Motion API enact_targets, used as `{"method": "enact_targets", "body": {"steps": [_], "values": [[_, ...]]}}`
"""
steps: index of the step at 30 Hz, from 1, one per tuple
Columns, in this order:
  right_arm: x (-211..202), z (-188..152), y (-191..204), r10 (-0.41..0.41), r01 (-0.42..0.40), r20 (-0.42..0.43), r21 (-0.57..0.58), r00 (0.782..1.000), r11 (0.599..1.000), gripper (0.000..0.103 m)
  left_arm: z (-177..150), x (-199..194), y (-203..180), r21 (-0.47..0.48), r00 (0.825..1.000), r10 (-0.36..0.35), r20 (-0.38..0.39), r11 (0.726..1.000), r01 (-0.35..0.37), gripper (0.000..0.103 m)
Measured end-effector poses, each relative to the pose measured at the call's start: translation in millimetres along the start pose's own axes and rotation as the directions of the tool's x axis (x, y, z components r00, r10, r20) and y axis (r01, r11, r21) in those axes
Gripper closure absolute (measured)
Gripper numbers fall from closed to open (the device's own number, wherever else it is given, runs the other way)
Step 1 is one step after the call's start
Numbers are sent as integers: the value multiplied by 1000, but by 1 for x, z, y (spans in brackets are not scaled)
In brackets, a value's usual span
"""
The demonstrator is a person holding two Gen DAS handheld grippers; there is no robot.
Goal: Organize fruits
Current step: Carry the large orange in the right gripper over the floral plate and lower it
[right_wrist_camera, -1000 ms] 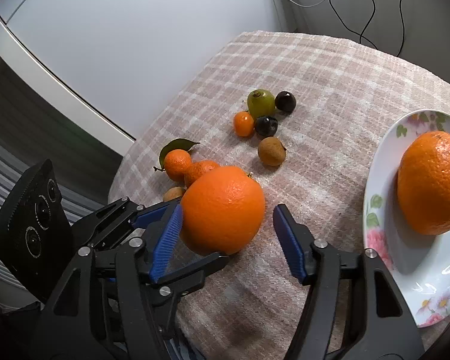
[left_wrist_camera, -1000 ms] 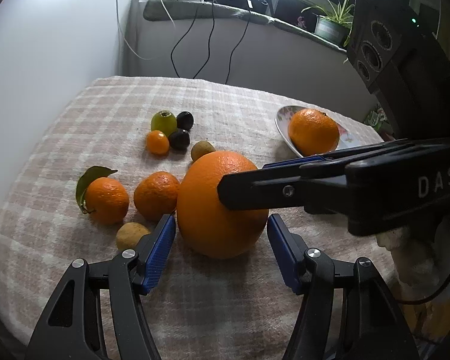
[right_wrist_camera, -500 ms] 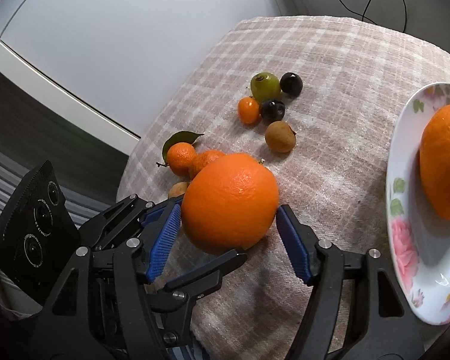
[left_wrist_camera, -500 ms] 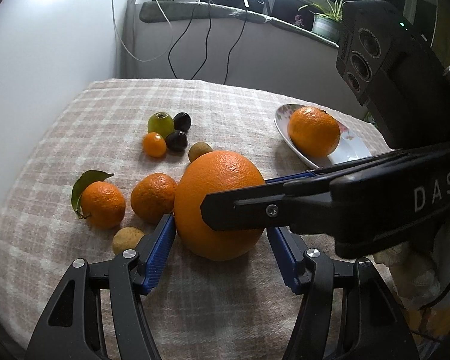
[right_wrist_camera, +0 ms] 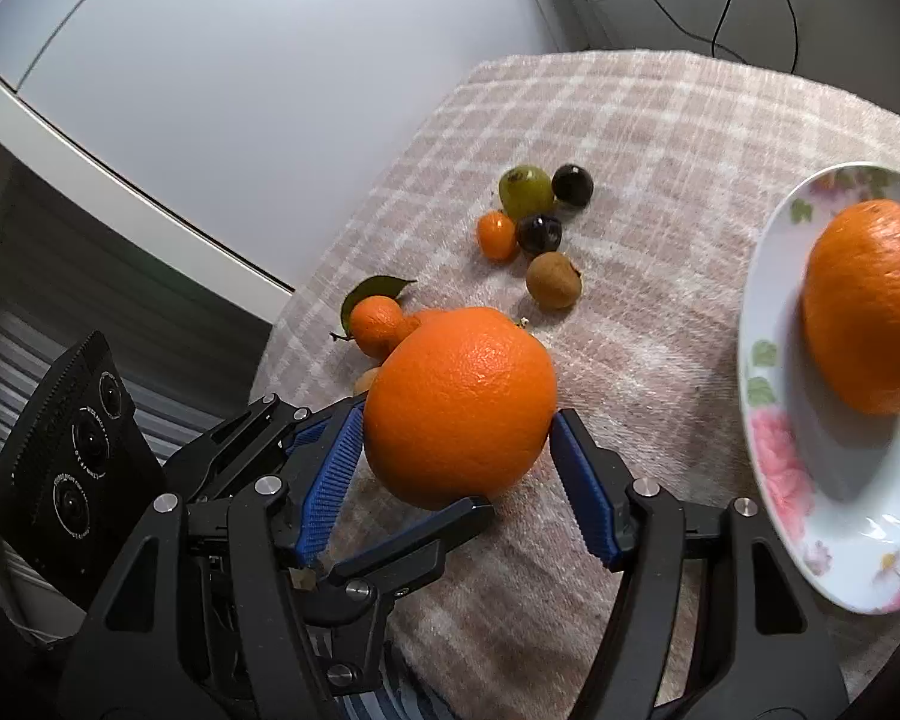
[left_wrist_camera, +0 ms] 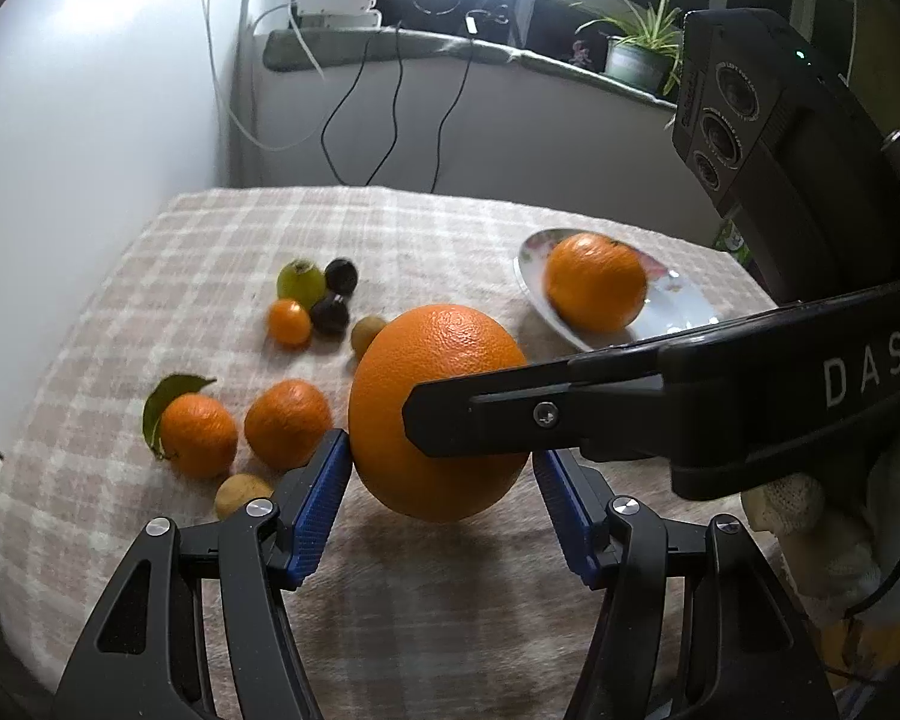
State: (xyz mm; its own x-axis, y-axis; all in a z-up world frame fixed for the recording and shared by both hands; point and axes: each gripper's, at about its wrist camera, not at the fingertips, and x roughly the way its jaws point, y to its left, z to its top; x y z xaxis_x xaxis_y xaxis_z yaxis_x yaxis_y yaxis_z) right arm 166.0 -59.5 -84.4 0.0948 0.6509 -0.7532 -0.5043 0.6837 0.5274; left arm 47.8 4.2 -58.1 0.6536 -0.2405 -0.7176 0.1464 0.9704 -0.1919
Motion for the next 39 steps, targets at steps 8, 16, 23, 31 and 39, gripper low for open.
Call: {"method": "enact_targets", "body": {"steps": [8, 16, 23, 31, 39], "values": [[-37, -3, -5, -8, 7, 58, 7, 998, 1000, 35, 14, -7, -22, 45, 999, -31, 33, 999, 30, 41], [-70, -12, -24, -56, 52, 99, 40, 994, 998, 35, 24, 0, -56, 97, 995, -89, 32, 992, 86, 41], [-104, -23, -46, -111, 100, 133, 82, 985, 992, 35, 33, 10, -88, 144, 989, -143, 25, 980, 138, 41], [-137, -31, -78, -157, 136, 161, 139, 974, 981, 35, 46, 30, -122, 184, 980, -198, -1, 963, 195, 41], [-158, -26, -120, -193, 155, 183, 201, 964, 967, 35, 69, 64, -152, 186, 971, -239, -28, 953, 240, 41]]}}
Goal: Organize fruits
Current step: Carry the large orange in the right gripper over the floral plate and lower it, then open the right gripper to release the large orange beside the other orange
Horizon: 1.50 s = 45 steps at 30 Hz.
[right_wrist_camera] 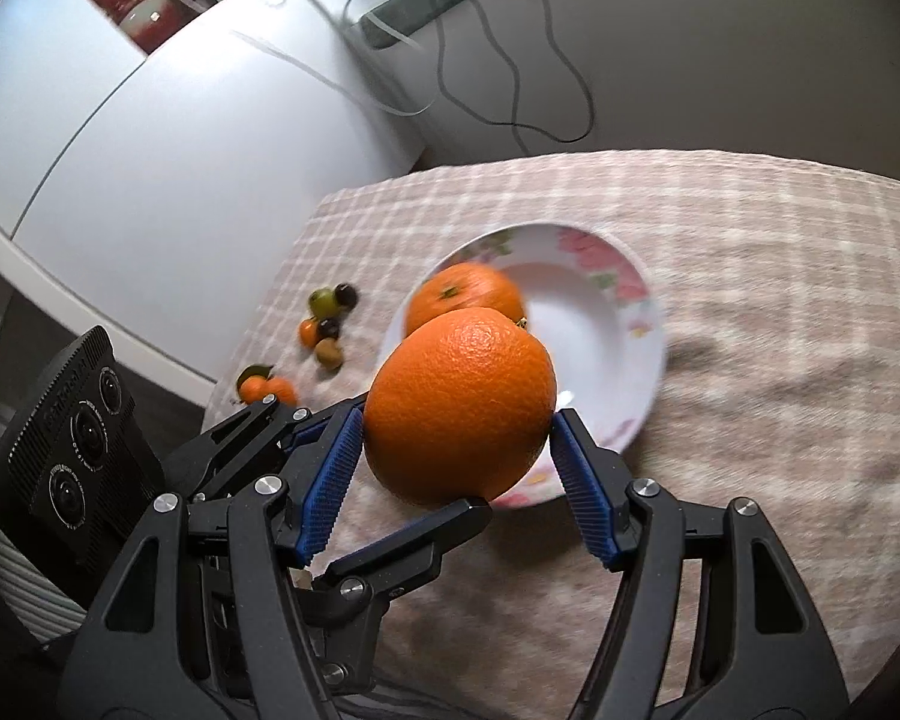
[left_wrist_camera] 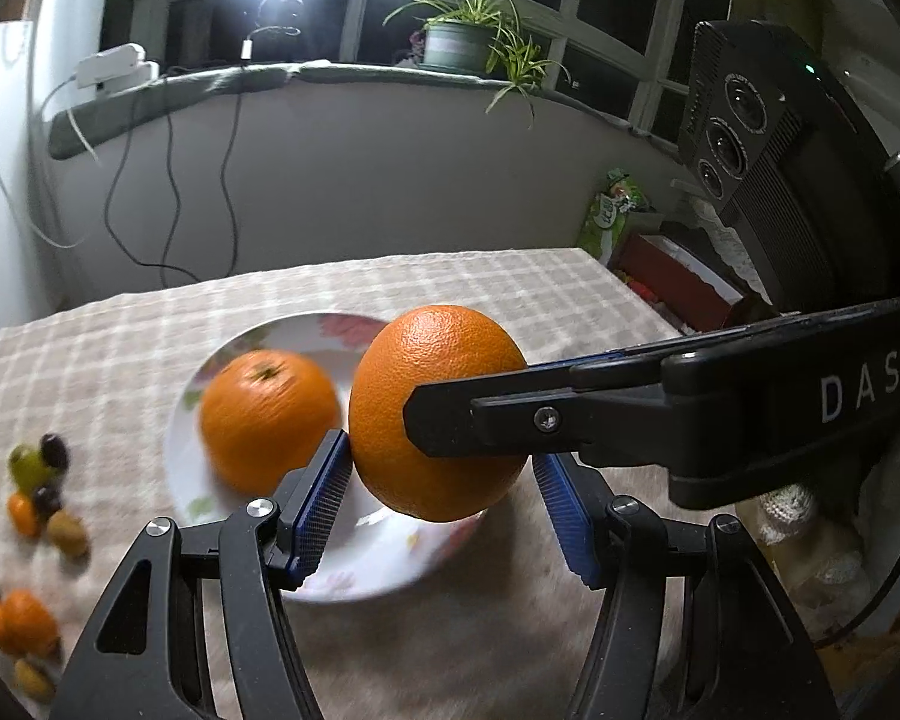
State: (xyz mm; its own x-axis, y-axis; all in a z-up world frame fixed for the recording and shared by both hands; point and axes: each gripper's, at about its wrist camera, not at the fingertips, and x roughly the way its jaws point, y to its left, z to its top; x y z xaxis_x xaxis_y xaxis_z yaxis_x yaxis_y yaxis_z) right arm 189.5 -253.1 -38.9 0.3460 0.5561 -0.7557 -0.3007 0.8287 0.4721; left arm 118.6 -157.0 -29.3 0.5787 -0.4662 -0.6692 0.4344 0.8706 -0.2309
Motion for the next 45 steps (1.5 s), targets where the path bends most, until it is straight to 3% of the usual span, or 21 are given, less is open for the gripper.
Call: {"method": "enact_targets", "body": {"steps": [8, 18, 26, 45], "values": [[7, 18, -30, -12, 12, -6, 34, 1000, 999, 35, 11, 31, 1, -29, 1000, -3, -29, 1000, 3, 41], [17, 22, -34, -3, 3, -16, 37, 1000, 999, 35, 12, 37, 0, -10, 998, 46, -34, 999, -47, 42], [-2, 29, -28, -27, 26, 56, 26, 998, 999, 30, 14, 25, -4, 37, 996, 89, 5, 995, -89, 41], [-20, 9, 4, -128, 138, 133, -65, 983, 988, 29, -8, -25, 16, -4, 992, 118, 37, 993, -118, 40]]}}
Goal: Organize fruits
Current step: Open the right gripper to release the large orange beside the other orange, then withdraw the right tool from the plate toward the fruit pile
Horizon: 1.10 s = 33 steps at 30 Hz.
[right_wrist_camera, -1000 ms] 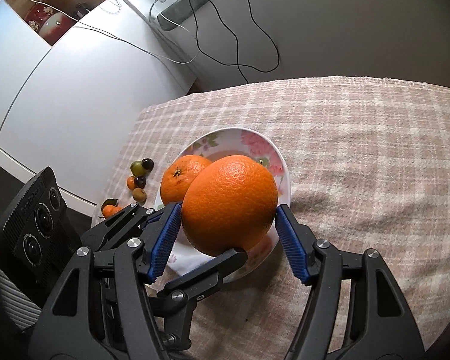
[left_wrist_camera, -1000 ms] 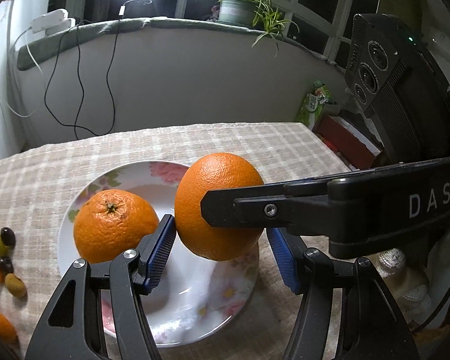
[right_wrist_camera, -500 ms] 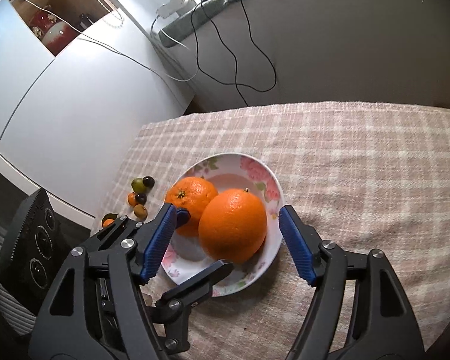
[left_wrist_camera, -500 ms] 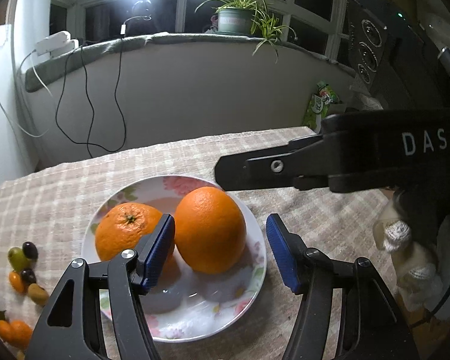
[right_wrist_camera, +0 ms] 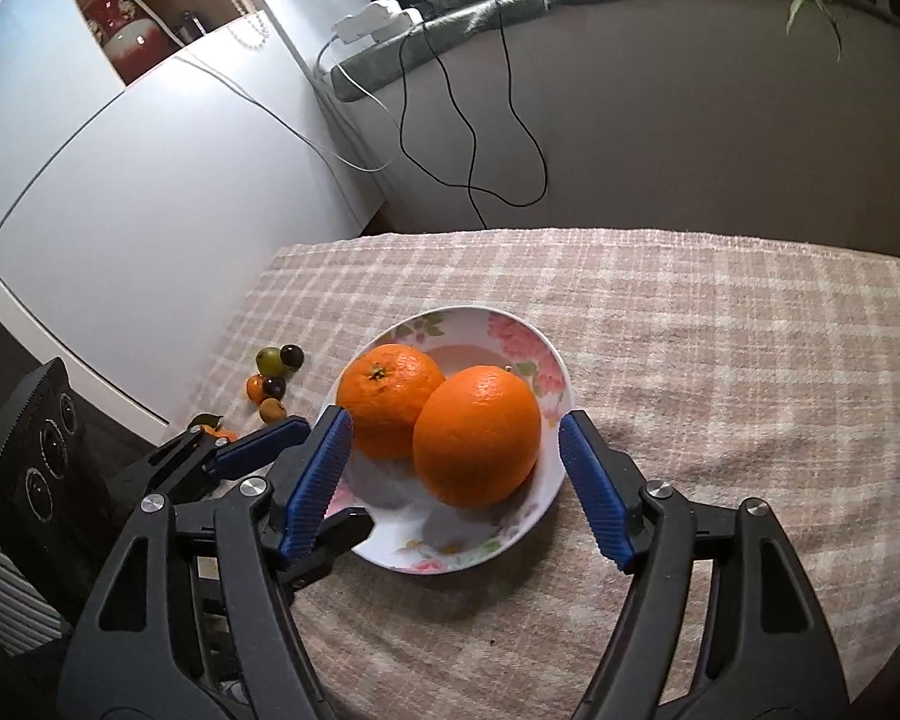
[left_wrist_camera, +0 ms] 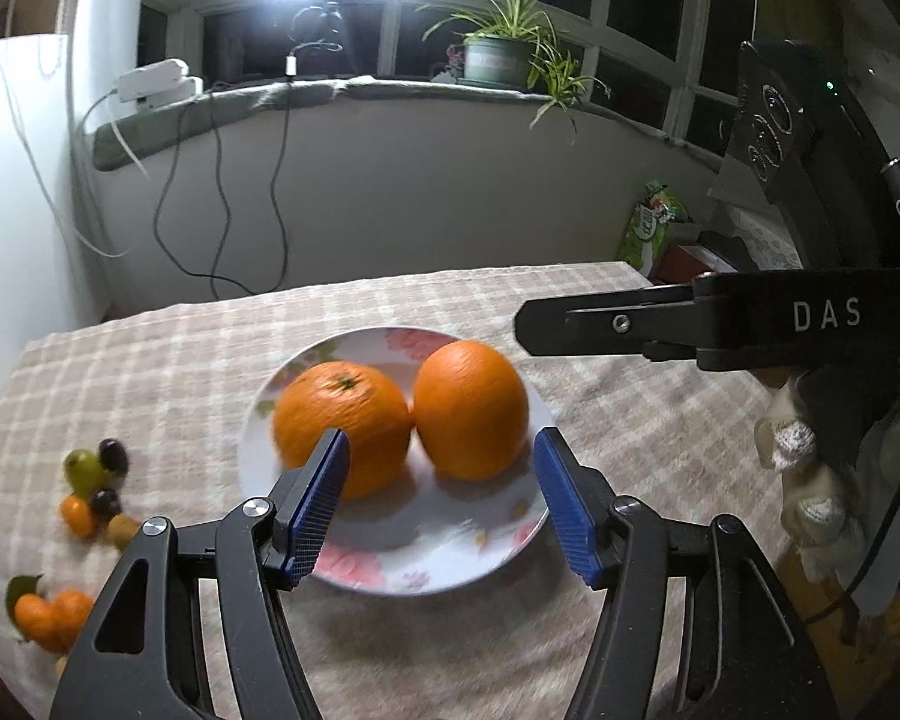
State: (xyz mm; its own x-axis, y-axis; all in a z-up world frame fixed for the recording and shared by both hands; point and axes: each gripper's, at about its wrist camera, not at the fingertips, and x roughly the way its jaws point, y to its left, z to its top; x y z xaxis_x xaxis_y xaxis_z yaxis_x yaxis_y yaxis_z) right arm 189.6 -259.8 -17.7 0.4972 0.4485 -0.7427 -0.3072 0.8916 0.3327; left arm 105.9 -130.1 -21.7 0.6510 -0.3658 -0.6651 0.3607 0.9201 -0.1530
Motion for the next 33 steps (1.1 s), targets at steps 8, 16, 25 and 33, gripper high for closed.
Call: {"method": "enact_targets", "body": {"steps": [8, 16, 25, 33], "values": [[-9, -10, 27, 3, 0, 65, -52, 998, 999, 29, -20, -33, 20, -19, 999, 33, 23, 999, -33, 39], [-9, -17, 61, 28, -11, 122, -143, 992, 990, 17, -55, -70, 66, -95, 991, 132, 25, 987, -129, 39], [16, -31, 115, 70, -44, 74, -307, 995, 951, 15, -107, -108, 128, -231, 966, 257, -12, 939, -253, 39], [53, -47, 158, 133, -127, -12, -395, 991, 910, 15, -129, -113, 156, -299, 964, 263, -39, 917, -262, 52]]}}
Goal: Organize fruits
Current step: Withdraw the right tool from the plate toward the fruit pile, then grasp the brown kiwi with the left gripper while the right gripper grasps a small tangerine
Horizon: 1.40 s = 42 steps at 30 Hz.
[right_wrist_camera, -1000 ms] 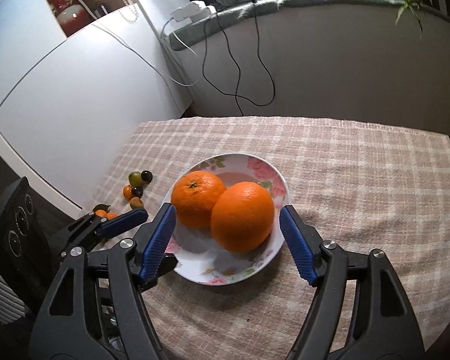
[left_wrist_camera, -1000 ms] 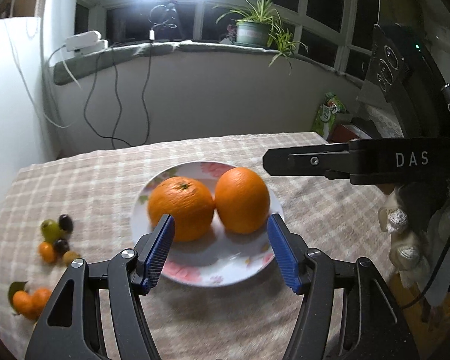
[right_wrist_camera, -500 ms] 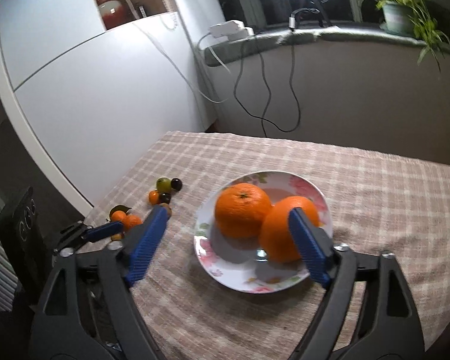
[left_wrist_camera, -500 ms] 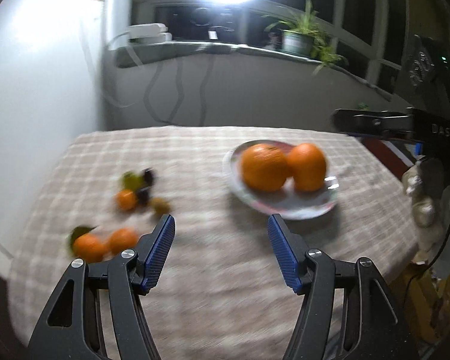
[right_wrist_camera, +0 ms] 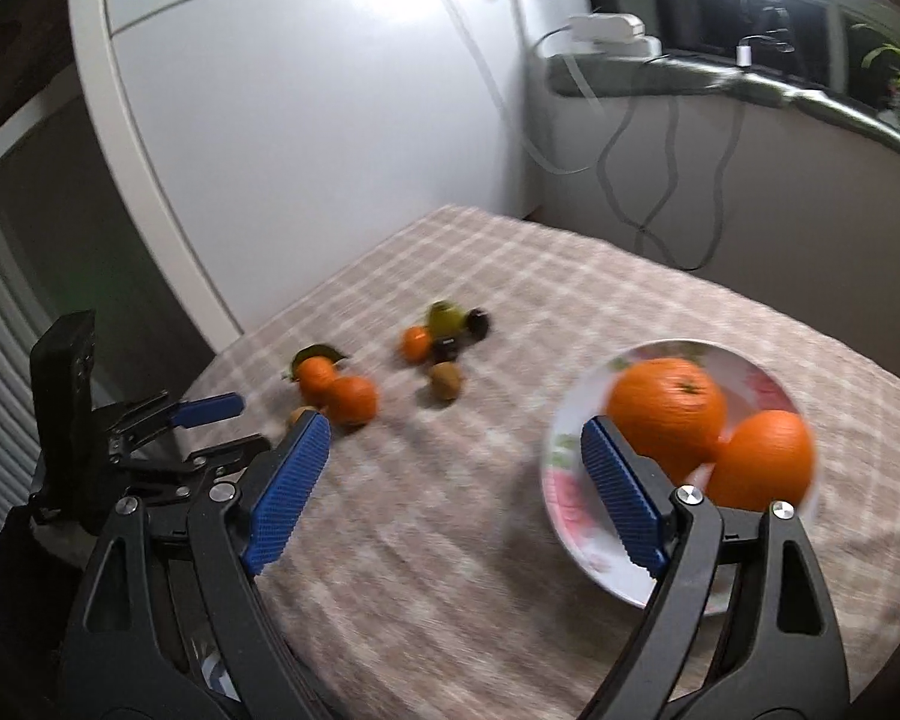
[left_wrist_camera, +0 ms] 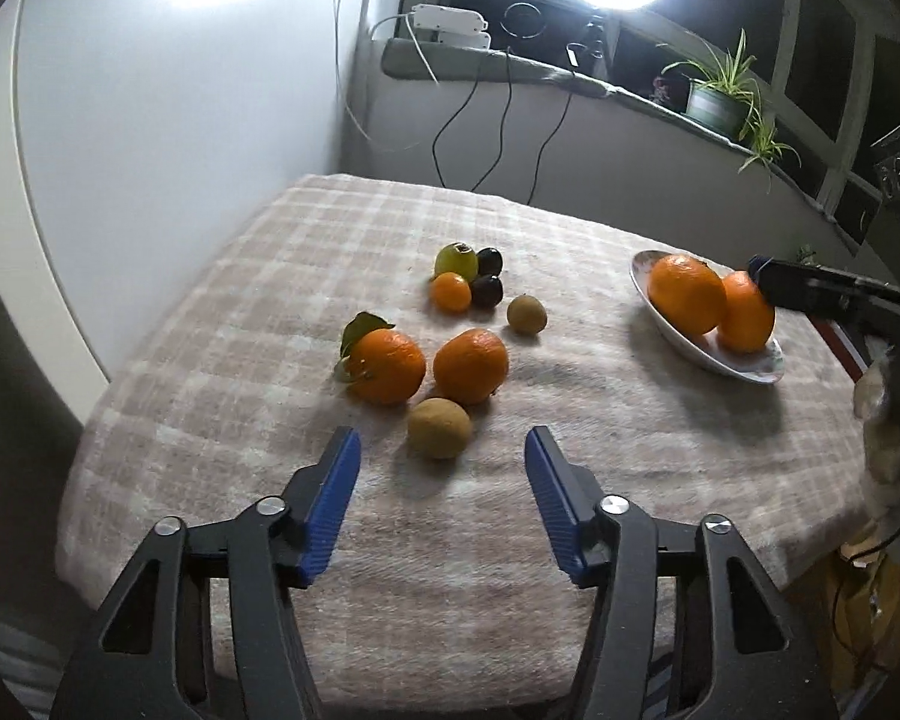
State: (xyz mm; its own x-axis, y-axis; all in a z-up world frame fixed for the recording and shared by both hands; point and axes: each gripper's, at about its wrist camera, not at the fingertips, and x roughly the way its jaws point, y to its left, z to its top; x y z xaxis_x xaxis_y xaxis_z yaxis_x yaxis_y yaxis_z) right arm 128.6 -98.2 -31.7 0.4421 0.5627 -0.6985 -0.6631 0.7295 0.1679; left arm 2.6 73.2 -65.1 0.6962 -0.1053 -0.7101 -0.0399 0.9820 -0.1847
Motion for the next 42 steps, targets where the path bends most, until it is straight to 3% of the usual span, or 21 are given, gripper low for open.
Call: {"method": "enact_targets", "body": {"steps": [3, 5, 11, 17, 28, 35, 42], "values": [[19, 1, 15, 27, -28, -26, -35, 999, 999, 17, -1, 4, 2, -5, 1000, -17, -5, 1000, 17, 59], [32, 2, 22, 52, -54, -52, -44, 997, 998, 24, -2, 9, 3, -8, 1000, -27, -16, 1000, 27, 61], [68, 7, 39, 110, -117, -119, -57, 987, 991, 41, -3, 18, 4, -29, 998, -47, -32, 999, 46, 61], [101, 13, 47, 129, -141, -173, -59, 976, 988, 49, 1, 22, 7, -33, 999, -32, -31, 999, 31, 61], [136, 20, 51, 119, -138, -228, -67, 966, 988, 51, -1, 34, 8, -35, 997, -47, -58, 998, 45, 61], [147, 19, 48, 129, -146, -251, -51, 959, 988, 52, 0, 40, 10, -32, 997, -41, -61, 999, 39, 69], [151, 17, 53, 147, -169, -267, -59, 952, 984, 61, 0, 42, 13, -34, 997, -47, -59, 998, 45, 74]]}}
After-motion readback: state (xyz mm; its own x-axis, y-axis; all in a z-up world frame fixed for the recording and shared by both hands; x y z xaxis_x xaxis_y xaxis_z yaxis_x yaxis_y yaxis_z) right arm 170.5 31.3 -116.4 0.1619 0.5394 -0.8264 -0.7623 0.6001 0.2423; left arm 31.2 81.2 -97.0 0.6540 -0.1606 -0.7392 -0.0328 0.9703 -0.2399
